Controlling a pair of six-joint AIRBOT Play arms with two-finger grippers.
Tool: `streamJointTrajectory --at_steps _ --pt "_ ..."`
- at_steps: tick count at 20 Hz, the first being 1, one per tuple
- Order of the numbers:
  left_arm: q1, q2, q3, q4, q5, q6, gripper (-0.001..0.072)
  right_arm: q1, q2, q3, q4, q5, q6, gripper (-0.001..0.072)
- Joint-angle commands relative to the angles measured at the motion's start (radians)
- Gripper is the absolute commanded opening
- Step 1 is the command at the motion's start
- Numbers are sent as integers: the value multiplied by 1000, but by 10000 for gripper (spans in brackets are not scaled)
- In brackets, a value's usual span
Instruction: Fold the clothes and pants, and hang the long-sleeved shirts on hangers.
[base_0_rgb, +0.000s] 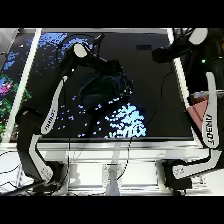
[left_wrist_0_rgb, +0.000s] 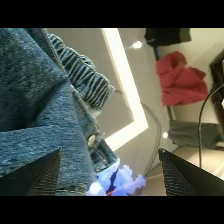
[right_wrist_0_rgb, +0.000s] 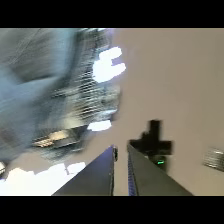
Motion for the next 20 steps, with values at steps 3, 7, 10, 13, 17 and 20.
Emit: streamJointTrajectory --at_steps 3,7,10,13,17,20 --pt "82 2 0 125 23 4 275 -107 -1 -2 -17 -37 -2 36" --pt "115 0 0 464 27 11 15 -117 -39 -17 1 -8 -2 34" --pt "106 -13 -2 642 21 15 13 -117 -100 -31 65 41 -2 34" --pt "80 -44 -3 623 6 70 14 -117 -161 -31 190 67 -2 34" --pt "1 -70 -24 525 -34 79 13 -117 -201 -31 339 76 -48 34" --pt "-75 -56 -24 472 -105 78 13 -119 -201 -31 341 81 -61 34"
